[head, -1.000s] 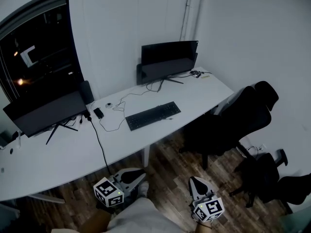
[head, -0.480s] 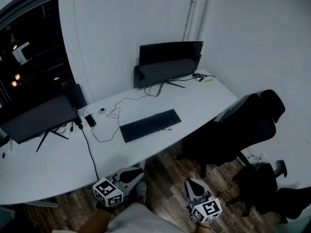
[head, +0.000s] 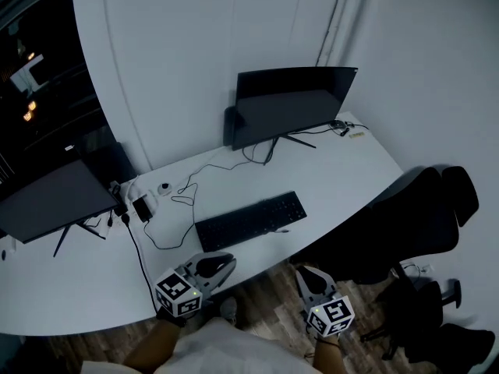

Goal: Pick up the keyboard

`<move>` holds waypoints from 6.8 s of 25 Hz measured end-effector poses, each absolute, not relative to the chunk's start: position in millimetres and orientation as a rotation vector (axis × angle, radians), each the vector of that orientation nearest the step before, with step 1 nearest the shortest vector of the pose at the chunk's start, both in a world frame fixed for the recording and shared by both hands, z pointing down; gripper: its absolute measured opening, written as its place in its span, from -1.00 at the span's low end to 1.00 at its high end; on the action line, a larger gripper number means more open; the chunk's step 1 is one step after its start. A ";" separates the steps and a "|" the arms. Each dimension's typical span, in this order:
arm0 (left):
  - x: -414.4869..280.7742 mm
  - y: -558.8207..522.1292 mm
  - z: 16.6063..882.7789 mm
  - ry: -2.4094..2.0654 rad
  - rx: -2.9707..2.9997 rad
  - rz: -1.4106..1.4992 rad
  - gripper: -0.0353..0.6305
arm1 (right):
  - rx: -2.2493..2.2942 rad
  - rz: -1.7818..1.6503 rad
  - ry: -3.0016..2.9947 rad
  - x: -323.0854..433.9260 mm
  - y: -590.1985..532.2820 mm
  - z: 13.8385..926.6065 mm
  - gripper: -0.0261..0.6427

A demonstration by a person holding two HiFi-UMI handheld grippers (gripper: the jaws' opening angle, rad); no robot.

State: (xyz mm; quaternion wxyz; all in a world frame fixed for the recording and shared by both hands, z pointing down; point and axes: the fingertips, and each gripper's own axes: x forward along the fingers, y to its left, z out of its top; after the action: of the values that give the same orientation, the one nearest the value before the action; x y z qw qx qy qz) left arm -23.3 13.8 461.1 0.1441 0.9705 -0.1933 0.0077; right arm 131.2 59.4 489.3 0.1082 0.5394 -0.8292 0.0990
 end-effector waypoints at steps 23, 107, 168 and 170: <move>-8.0 -118.4 539.8 -0.666 2.671 0.153 -0.78 | 1.299 0.548 -2.294 131.9 -131.9 597.2 -0.37; 72.8 -188.3 649.1 -0.145 2.412 0.978 -0.01 | 0.955 0.321 -2.300 99.1 -201.7 624.5 -0.89; 13.4 -239.5 447.2 -0.907 2.689 0.087 -0.66 | 1.383 0.442 -2.784 174.7 -218.1 452.4 -0.91; 5.8 -235.1 425.3 -0.954 2.725 0.068 -0.66 | 1.374 0.406 -2.796 173.8 -218.8 443.5 -0.91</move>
State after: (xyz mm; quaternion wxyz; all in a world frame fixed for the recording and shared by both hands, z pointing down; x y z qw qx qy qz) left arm 5.8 -235.1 425.3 0.1263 0.9360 -0.3276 0.0235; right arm 173.8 -218.8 443.5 -0.0001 0.4374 -0.8900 0.1291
